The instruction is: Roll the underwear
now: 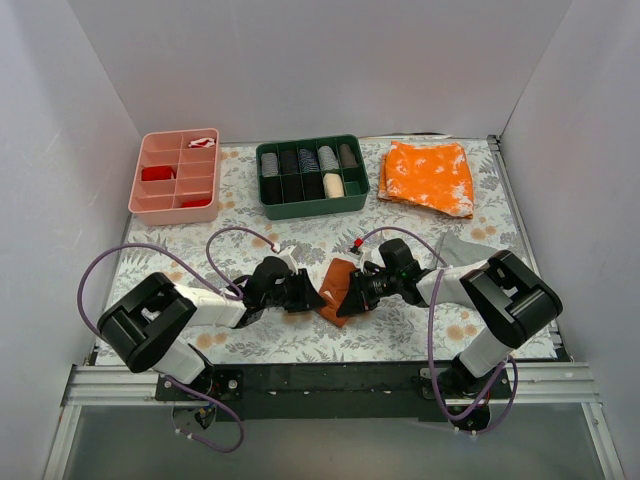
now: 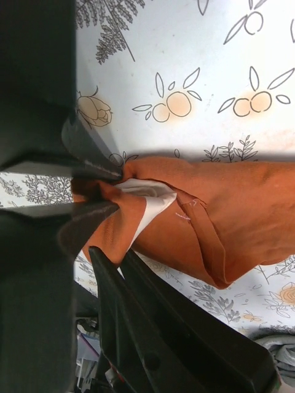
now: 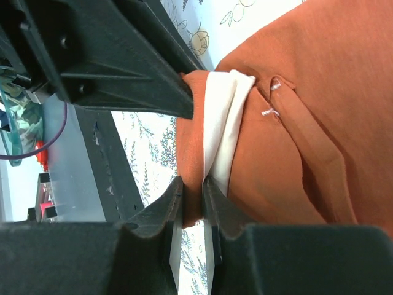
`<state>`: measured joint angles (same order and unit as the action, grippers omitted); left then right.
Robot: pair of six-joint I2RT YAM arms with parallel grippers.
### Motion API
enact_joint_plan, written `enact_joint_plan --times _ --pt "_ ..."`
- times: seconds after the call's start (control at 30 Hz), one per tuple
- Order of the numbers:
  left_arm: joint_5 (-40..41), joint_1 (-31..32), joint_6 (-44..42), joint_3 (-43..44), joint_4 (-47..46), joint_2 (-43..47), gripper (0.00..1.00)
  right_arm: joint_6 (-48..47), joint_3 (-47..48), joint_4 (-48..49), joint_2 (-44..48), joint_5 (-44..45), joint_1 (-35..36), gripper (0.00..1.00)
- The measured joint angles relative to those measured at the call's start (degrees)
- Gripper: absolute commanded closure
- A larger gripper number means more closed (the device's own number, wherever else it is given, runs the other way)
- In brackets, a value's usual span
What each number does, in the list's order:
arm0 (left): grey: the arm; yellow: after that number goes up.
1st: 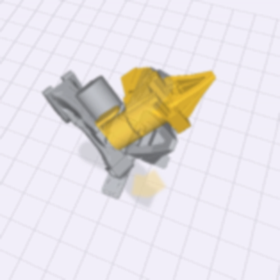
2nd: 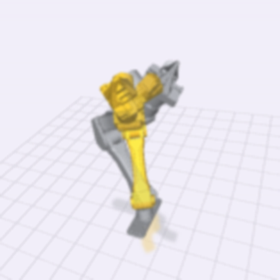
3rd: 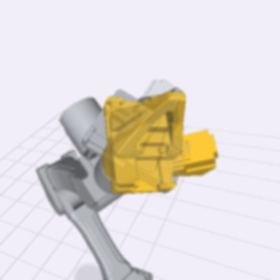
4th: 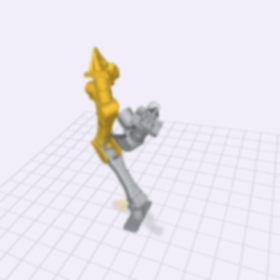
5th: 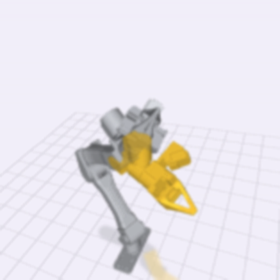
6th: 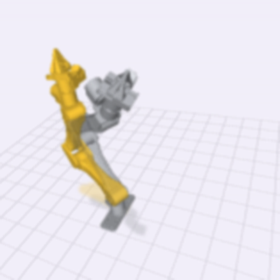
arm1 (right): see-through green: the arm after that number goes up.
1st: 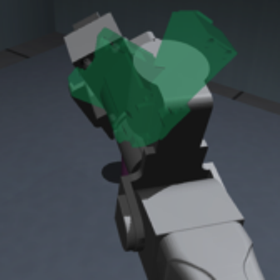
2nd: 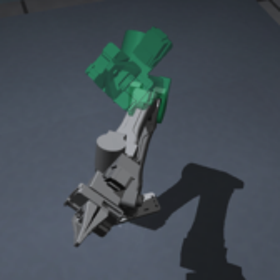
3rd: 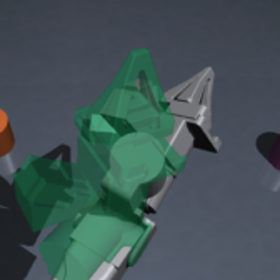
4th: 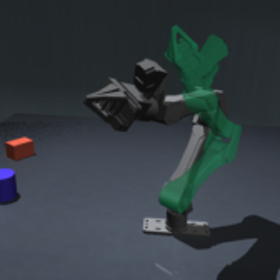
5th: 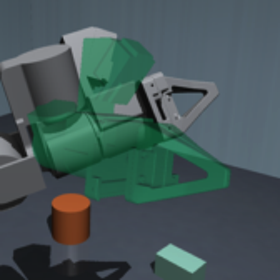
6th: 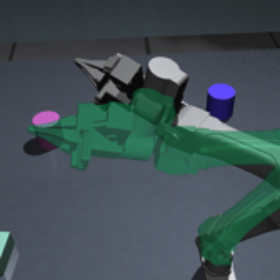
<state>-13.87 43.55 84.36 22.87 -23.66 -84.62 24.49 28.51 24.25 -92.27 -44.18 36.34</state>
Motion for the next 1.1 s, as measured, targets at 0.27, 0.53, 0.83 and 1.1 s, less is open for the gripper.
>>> enact_joint_plan --times 0.27,0.53,0.83,1.1 --pt "-0.5 -0.1 0.3 0.6 0.4 -0.7 1.00 -2.1 -0.2 -3.6 6.3 3.9 0.5 0.28" --pt "-0.6 -0.1 -1.3 4.9 8.9 -0.3 1.00 -9.8 0.3 -16.4 25.2 27.6 10.3 0.26" --pt "-0.7 -0.1 -1.6 8.5 16.6 -0.3 1.00 -15.8 3.1 -24.0 23.4 51.3 26.8 0.26" --pt "-0.7 -0.1 -1.6 8.8 17.6 -0.3 1.00 -17.6 6.7 -24.0 14.3 59.2 32.1 0.31"
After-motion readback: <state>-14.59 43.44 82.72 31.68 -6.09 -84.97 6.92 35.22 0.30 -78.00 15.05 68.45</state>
